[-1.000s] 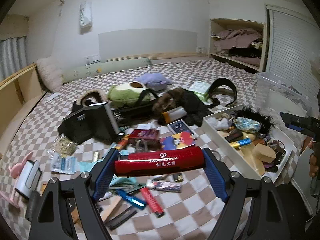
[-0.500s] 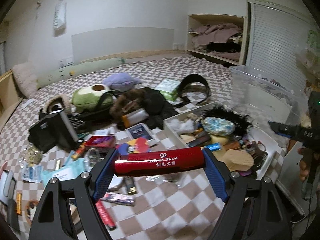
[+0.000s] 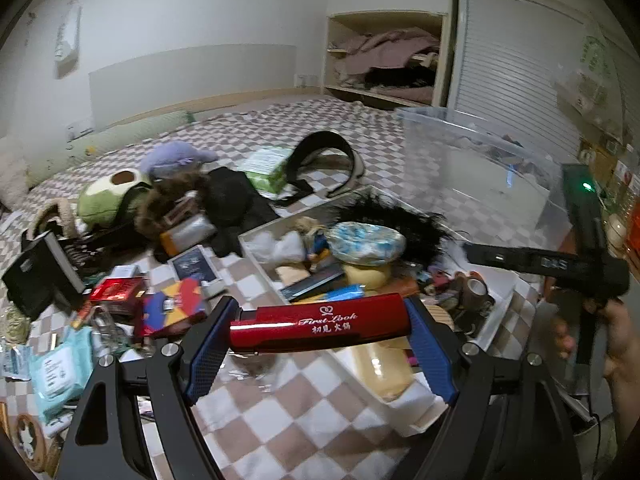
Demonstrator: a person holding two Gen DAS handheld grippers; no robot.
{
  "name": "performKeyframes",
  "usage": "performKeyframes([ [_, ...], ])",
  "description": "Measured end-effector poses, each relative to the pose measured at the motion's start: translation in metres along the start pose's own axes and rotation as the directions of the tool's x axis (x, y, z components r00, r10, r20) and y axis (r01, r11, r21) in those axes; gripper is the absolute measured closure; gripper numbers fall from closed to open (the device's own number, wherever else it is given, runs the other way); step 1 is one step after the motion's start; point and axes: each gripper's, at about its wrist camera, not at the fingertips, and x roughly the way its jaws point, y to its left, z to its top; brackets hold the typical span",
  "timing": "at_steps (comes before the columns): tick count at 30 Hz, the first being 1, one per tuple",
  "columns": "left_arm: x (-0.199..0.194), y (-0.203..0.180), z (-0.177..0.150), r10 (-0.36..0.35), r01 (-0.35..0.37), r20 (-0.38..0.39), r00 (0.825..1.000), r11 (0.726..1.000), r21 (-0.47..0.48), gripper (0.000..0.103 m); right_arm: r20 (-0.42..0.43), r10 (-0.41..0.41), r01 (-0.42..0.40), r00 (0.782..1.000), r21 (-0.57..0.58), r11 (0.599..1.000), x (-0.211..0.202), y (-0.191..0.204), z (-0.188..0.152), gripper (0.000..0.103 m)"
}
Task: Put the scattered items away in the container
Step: 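Lift the red and blue lighters and carry both over the white tray, then open the left gripper dropping the red lighter while the right gripper releases the blue lighter into the tray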
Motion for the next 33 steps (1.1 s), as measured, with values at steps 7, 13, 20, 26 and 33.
performKeyframes([
  [7,0.018,-0.025,-0.006,-0.062,0.064,-0.043,0.997,0.998,0.027,0.02,-0.067,-0.013,0.013,0.998,-0.002,1.0,0.026,-0.004,0.004,0.02],
  [13,0.032,-0.044,-0.013,-0.11,0.114,-0.087,0.99,0.992,0.048,0.02,-0.064,-0.021,0.022,0.998,0.006,1.0,0.032,-0.007,0.0,0.01],
  [20,0.047,-0.068,-0.026,-0.163,0.177,-0.152,0.975,0.981,0.084,0.02,-0.027,0.023,-0.022,0.999,0.049,0.999,0.021,-0.014,0.0,0.006],
  [26,0.061,-0.083,-0.03,-0.181,0.202,-0.206,0.962,0.975,0.089,0.02,-0.017,0.039,-0.038,0.999,0.069,0.997,0.016,-0.018,0.002,0.006],
  [33,0.071,-0.083,-0.031,-0.194,0.208,-0.223,0.955,0.977,0.041,0.02,-0.019,0.045,-0.043,0.999,0.074,0.996,0.016,-0.021,0.0,0.006],
])
